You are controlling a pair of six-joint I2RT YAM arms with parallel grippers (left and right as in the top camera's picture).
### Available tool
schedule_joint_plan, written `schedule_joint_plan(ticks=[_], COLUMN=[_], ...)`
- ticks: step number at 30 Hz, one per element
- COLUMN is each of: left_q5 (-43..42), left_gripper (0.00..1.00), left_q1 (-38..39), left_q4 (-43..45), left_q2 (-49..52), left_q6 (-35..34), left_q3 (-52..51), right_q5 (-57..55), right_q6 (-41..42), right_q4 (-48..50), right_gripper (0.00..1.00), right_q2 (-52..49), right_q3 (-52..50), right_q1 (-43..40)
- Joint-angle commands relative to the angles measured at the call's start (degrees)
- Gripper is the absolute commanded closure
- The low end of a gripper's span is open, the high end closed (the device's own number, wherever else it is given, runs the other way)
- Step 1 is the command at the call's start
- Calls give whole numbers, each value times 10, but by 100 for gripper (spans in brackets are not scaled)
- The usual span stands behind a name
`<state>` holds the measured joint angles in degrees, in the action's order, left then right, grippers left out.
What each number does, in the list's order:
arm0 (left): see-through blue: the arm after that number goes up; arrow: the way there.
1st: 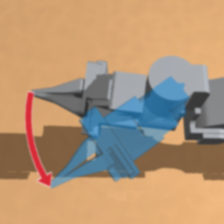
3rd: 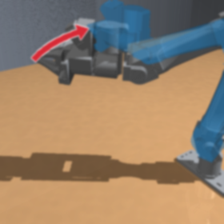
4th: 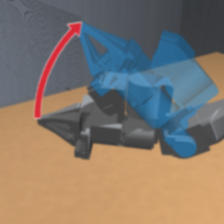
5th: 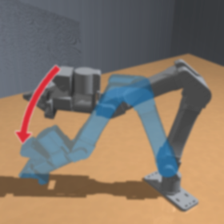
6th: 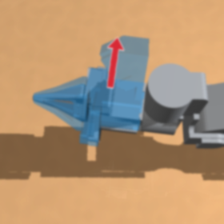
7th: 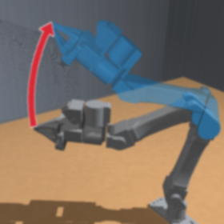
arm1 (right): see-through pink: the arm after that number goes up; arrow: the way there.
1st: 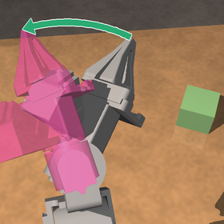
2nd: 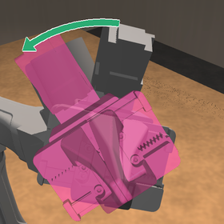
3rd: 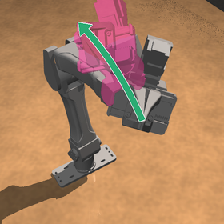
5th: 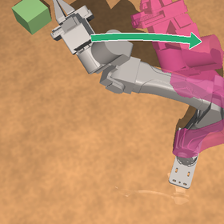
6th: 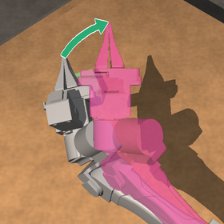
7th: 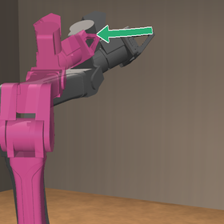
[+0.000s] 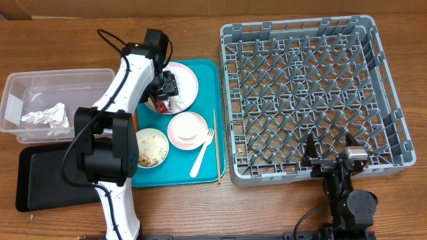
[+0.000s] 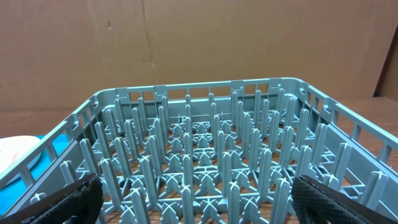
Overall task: Sort waste into correct bins and load items into the dishwasher
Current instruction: 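Return the left gripper to the plate and grasp the red wrappers, then move the wrappers left and release them into the clear bin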
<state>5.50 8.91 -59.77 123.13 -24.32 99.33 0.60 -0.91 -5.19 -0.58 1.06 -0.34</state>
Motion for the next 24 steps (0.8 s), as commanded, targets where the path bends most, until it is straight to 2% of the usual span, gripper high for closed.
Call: schedule_joint_plan(ticks=[1,10,13,15,16,17,24], left_q5=[11,12,12,11,11,11,11], left_gripper=[25,27,61,72,86,96,96], left_q1=[-3,-3,-5,-6,-7,-8,-29], left_q4=[2,13,16,17,17,16,-66], left_q2=[10,12,12,12,12,12,-16], left_q6=[-11,-10,-10,-10,-10,-10,4], left_q3=[-7,-26,-26,-26,-26,-24,66], right_q5=[-5,-5,-5,-5,-5,-5,-5], right_q6=[-2,-2,-2,-2,-2,-2,-2], right_q4=[3,3,3,3,3,3,3], right_gripper=[0,0,0,0,0,0,0], right_q2=[4,4,4,4,4,4,4], right_q3=[-6,-6,-6,-6,-6,-6,-6], right_q1=[-2,-2,-2,-2,-2,-2,-2])
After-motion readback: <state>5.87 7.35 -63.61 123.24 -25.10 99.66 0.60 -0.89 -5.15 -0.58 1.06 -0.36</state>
